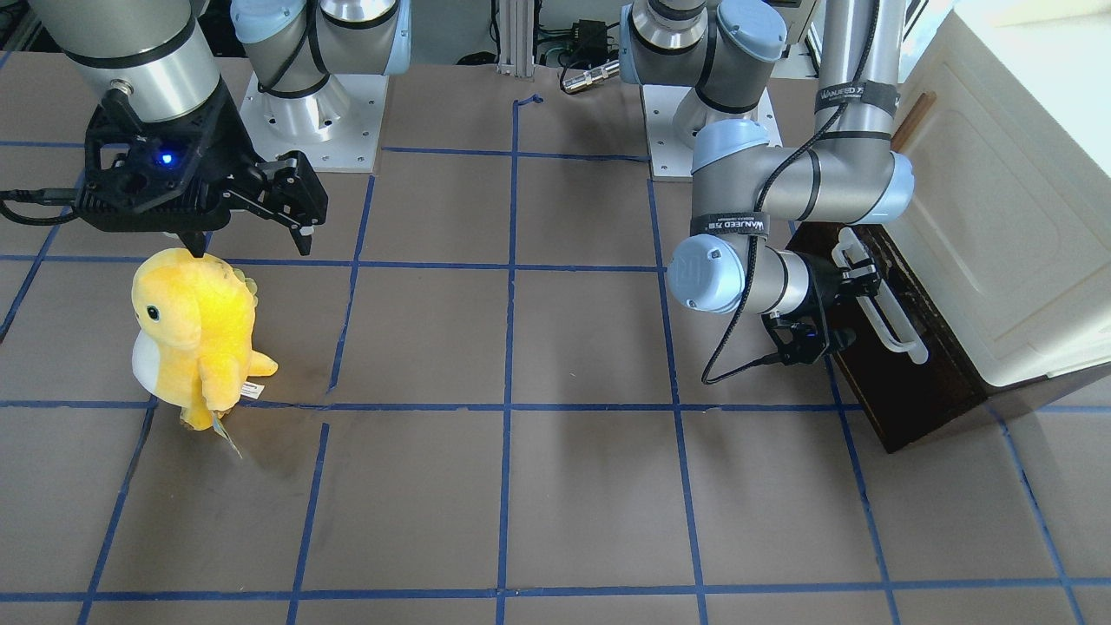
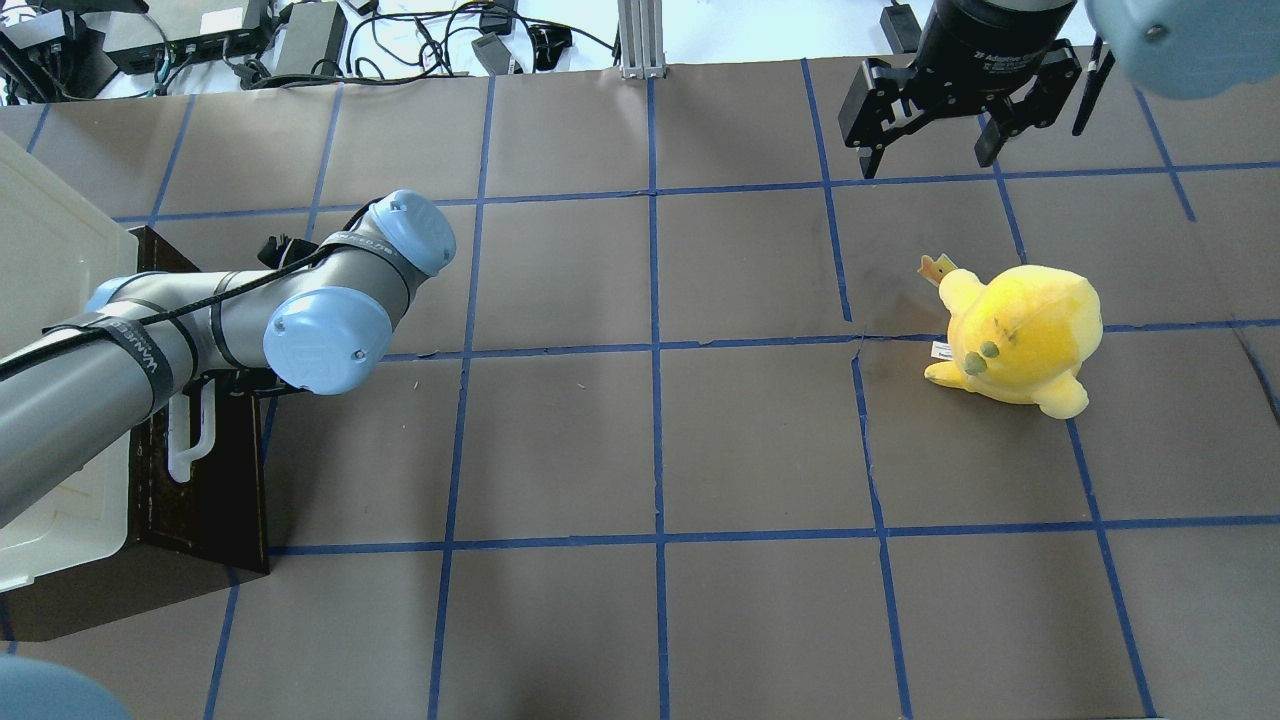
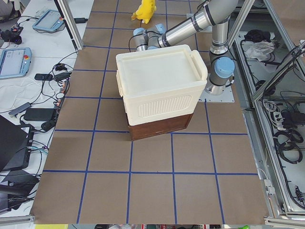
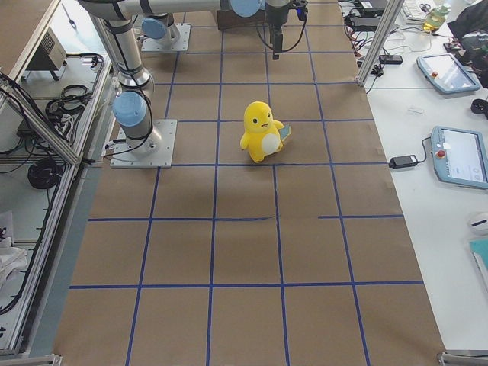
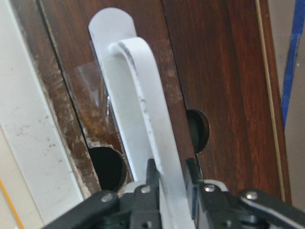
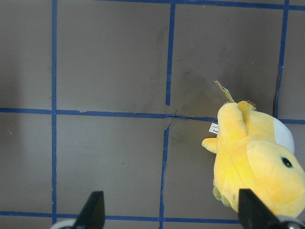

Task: Pull drawer sideways
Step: 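Pull the handle away from the cabinet with the left gripper, sliding the drawer open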

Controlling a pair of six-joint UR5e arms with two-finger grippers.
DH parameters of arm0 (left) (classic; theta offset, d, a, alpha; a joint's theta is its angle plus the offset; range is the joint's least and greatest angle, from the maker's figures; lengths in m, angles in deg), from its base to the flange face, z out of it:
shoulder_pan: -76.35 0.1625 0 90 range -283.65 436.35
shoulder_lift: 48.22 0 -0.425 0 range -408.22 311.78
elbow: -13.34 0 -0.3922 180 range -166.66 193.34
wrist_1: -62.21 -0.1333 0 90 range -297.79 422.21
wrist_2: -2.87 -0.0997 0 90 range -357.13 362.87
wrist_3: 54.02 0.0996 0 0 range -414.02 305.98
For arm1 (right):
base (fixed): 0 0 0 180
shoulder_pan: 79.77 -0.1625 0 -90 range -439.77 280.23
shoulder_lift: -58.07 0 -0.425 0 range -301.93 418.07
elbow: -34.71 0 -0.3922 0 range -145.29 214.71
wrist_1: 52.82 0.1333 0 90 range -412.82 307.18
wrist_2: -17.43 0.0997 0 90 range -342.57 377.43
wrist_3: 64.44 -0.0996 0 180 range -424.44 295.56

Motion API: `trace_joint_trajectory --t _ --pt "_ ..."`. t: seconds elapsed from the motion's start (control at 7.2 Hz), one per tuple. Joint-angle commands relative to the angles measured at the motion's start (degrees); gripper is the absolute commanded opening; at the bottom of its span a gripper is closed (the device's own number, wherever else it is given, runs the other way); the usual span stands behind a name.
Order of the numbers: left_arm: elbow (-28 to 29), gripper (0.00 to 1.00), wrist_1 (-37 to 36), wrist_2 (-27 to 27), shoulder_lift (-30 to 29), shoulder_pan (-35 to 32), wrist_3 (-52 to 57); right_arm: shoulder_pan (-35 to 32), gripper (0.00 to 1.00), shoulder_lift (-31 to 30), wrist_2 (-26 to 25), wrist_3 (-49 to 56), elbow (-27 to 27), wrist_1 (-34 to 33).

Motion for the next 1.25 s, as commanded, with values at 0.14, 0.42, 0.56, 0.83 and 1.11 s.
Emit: trace_joint_trajectory --t 0.14,0.42,0.56,0.83,1.11 --pt "0.0 0.16 -0.2 0.1 0.5 -0.7 1.2 0.0 1.00 0.0 0.0 0.0 0.0 0.0" --pt "0.0 0.15 -0.3 0.3 0.4 -0.7 1.9 0.0 1.00 0.0 0.0 0.0 0.0 0.0" --pt "0.0 0.13 -0.3 0.4 0.2 -0.7 3.0 0.0 1.00 0.0 0.0 0.0 0.0 0.0" --pt "0.1 0.13 -0.3 1.0 0.2 -1.4 3.4 0.0 1.00 0.0 0.0 0.0 0.0 0.0" --pt "3.3 0.13 0.1 2.4 -0.6 -3.7 3.8 0.0 1.00 0.0 0.0 0.0 0.0 0.0"
